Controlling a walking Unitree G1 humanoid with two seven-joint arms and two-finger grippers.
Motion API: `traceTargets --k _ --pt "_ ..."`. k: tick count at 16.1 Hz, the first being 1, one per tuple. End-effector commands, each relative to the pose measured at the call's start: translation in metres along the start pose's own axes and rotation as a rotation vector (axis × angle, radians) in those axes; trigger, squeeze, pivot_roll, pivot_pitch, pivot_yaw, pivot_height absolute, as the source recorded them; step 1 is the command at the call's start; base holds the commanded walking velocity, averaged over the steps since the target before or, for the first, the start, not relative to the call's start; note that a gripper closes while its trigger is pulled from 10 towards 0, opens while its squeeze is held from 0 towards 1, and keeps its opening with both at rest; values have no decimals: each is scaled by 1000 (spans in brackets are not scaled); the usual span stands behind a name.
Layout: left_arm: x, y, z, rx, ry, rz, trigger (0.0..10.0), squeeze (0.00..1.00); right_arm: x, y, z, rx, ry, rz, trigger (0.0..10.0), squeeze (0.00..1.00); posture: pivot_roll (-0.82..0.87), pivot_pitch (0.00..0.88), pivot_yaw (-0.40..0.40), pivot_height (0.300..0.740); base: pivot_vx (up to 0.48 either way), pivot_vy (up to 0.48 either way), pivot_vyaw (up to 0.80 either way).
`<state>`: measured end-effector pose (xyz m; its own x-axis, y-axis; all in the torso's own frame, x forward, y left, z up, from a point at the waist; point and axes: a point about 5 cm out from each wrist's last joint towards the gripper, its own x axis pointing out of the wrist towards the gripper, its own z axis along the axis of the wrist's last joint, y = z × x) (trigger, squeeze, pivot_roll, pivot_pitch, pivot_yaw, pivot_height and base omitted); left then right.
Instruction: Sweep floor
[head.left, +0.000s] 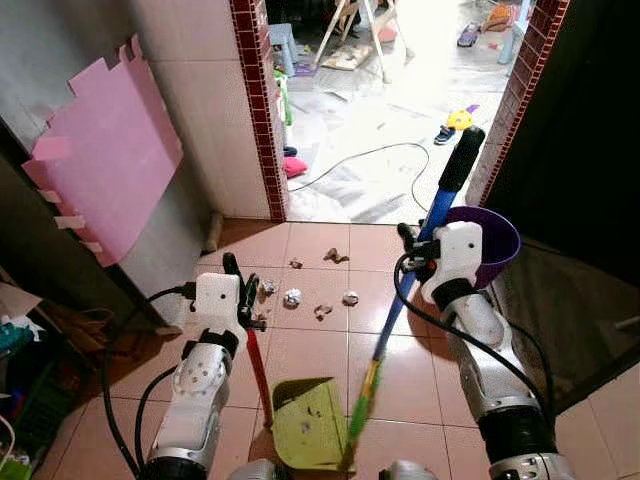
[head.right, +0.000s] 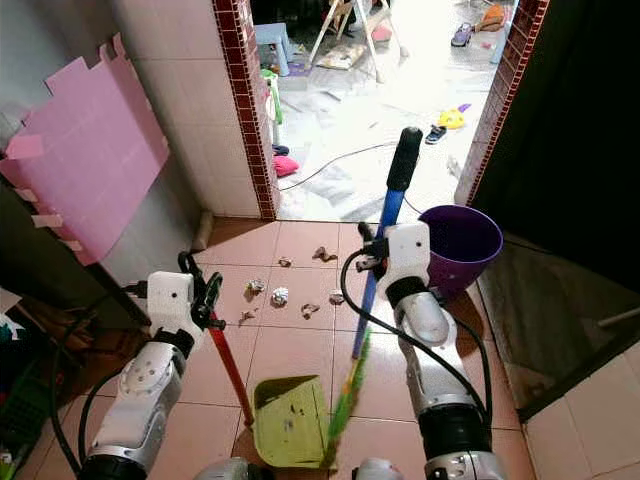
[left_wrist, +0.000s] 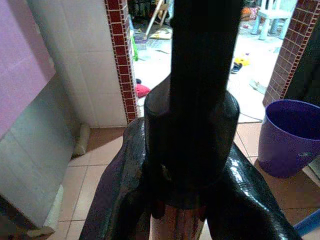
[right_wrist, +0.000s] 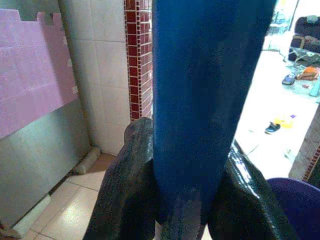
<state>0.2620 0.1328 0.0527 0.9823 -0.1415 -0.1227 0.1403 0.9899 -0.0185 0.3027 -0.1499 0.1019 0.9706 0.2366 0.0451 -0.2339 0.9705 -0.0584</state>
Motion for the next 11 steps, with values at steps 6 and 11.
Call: traceTargets --k 6,11 --pt "4 2 15 4 -66 -8 10000 0 3 5 17 -17 -88 31 10000 0 -138 0 77 740 378 0 0" --pt "4 2 13 -2 -56 -18 10000 0 1 10 15 -60 -95 95 10000 0 -138 0 76 740 399 0 0"
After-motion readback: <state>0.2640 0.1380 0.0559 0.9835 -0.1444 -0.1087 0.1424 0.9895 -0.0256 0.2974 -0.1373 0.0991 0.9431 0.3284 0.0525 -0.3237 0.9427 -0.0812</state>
